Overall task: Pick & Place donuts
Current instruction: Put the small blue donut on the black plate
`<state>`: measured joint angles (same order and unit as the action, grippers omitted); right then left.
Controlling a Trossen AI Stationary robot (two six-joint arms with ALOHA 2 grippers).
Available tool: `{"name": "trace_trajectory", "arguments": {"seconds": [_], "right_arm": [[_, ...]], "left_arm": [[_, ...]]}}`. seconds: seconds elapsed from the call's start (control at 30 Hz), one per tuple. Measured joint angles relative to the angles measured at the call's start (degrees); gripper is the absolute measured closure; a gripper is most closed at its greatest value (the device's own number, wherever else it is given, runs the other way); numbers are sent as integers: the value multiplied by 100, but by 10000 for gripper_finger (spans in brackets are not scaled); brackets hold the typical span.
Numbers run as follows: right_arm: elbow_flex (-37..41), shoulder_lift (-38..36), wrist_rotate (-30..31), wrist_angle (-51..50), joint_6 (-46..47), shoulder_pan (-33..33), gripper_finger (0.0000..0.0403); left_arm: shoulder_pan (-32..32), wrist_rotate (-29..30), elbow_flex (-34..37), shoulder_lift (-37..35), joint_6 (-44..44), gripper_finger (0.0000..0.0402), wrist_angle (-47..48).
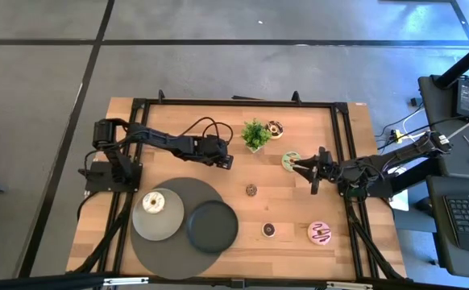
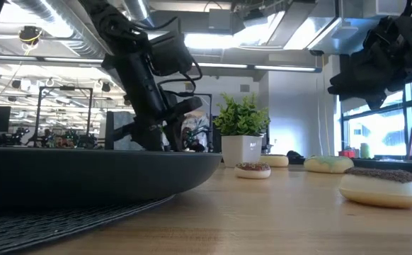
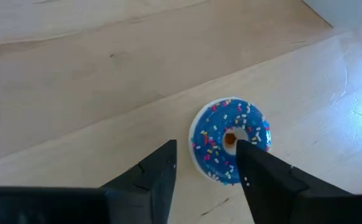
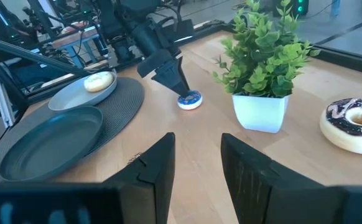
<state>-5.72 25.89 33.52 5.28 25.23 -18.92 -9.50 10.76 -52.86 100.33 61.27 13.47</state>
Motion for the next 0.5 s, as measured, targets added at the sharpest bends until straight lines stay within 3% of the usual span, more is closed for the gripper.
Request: {"name": "trace_trajectory", "arguments": {"seconds": [0.5], "right_arm": [[0, 0, -4, 0, 0, 0, 271]], "left_arm": [[76, 67, 0, -23, -250, 369, -200]]}}
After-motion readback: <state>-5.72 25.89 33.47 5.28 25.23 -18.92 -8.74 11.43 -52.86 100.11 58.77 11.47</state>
